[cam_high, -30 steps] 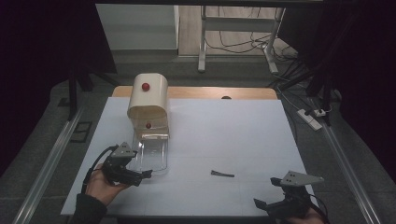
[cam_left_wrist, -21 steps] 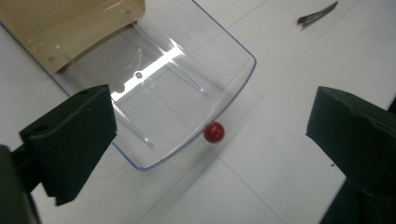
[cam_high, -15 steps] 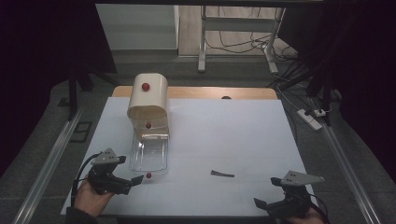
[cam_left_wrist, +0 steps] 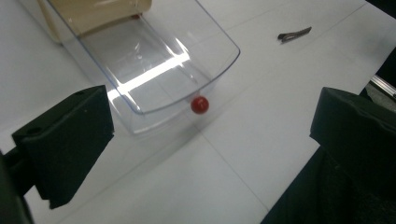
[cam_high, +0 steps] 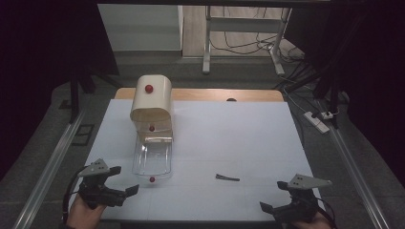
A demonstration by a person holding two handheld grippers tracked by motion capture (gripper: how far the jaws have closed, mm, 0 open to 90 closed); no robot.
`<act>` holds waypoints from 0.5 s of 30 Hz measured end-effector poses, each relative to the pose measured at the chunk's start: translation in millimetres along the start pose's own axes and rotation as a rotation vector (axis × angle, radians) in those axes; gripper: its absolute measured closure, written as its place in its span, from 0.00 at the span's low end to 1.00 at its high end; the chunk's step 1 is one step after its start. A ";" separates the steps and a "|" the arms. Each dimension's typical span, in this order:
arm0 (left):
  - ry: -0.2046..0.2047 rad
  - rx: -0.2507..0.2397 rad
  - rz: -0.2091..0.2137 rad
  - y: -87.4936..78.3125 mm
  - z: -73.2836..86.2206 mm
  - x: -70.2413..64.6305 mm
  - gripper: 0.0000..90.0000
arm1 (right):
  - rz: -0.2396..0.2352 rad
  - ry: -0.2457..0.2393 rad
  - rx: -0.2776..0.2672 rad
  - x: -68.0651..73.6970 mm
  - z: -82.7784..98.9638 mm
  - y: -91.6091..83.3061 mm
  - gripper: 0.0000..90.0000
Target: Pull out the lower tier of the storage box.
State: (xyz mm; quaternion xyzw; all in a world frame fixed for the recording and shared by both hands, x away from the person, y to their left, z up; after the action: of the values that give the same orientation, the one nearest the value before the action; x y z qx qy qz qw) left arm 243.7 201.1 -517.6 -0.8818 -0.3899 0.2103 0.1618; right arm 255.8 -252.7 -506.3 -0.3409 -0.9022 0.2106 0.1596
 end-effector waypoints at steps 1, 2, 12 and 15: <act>0.000 0.000 -0.001 -0.6 0.7 -0.6 0.00 | 0.000 0.001 0.000 0.0 0.0 0.1 0.00; 0.003 0.000 0.000 -1.8 1.5 -1.7 0.00 | 0.000 0.001 0.001 0.0 0.0 0.1 0.00; 0.011 -0.013 0.004 -13.8 8.2 -8.0 0.00 | 0.004 0.007 -0.003 -1.0 0.3 -0.8 0.00; 0.009 -0.016 0.005 -18.2 10.9 -8.7 0.00 | 0.005 0.006 0.000 -1.0 0.4 -0.8 0.00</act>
State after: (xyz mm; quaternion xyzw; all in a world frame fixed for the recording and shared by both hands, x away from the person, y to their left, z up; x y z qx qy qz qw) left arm 221.8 207.5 -516.7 -0.8849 -0.3889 0.2036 0.1557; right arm 255.8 -254.1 -506.4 -0.3436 -0.9009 0.2101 0.1616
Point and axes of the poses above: each handheld gripper's, and its own axes: y roughly forward along the jaws, z roughly out of its underside, x roughly to its left, the point moved 8 cm from there along y, roughly forward along the jaws, and after that the axes turned 12 degrees about -x, right-handed, at the moved point
